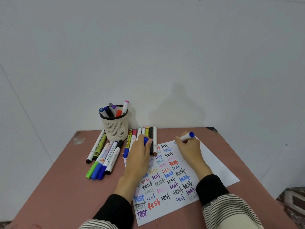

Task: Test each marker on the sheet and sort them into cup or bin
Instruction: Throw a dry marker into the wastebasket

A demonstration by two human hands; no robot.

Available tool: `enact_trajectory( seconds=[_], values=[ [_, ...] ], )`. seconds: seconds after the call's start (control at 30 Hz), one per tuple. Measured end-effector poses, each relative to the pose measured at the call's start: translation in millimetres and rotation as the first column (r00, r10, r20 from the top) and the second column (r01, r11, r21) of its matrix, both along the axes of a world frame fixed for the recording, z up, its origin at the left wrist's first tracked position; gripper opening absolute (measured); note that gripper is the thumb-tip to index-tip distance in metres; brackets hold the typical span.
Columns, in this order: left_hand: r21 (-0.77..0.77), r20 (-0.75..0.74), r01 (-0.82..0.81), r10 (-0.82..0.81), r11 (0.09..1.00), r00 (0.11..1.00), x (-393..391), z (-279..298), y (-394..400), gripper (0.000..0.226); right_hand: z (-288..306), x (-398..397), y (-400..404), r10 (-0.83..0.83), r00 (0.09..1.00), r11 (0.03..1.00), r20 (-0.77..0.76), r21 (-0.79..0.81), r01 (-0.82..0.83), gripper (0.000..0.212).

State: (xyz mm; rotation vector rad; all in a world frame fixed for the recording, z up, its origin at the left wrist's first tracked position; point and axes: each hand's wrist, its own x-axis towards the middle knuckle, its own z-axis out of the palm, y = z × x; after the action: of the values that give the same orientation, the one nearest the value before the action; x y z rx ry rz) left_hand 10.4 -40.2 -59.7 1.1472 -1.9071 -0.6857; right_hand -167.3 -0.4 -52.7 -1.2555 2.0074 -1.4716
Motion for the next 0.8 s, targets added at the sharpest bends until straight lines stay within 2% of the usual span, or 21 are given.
enact_trajectory(
  seconds=[0.23,0.3,0.4,0.5,0.6,0.67,0.8],
  values=[
    [-0.028,0.027,-0.008,0.009,1.0,1.0,0,1,0,0.017,3,4,6,-0.003,1.0,0.991,0.024,-0.134,0.007,0.011],
    [-0.051,0.01,0.003,-0.003,0.999,1.0,1,4,2,0.017,6,5,9,0.009,0.995,0.983,0.103,-0.183,0.01,0.012],
    [-0.052,-0.049,0.047,-0.049,0.998,0.998,3,7,7,0.031,11,7,13,0.069,0.966,0.983,0.25,-0.182,-0.023,0.005],
    [-0.098,-0.049,0.085,-0.09,0.992,0.995,2,6,9,0.038,14,10,16,0.148,0.878,0.979,0.456,-0.196,-0.064,0.015],
    [-0.117,-0.042,0.101,-0.107,0.988,0.993,1,5,8,0.035,20,13,19,0.183,0.792,0.973,0.582,-0.22,-0.064,0.008],
    [-0.081,-0.069,0.115,-0.12,0.99,0.99,0,7,10,0.027,22,15,21,0.221,0.741,0.967,0.634,-0.242,-0.081,0.009],
    [0.052,-0.217,0.116,-0.102,0.992,0.971,0,12,10,0.011,24,14,21,0.262,0.664,0.958,0.7,-0.275,-0.087,0.016]
  ],
)
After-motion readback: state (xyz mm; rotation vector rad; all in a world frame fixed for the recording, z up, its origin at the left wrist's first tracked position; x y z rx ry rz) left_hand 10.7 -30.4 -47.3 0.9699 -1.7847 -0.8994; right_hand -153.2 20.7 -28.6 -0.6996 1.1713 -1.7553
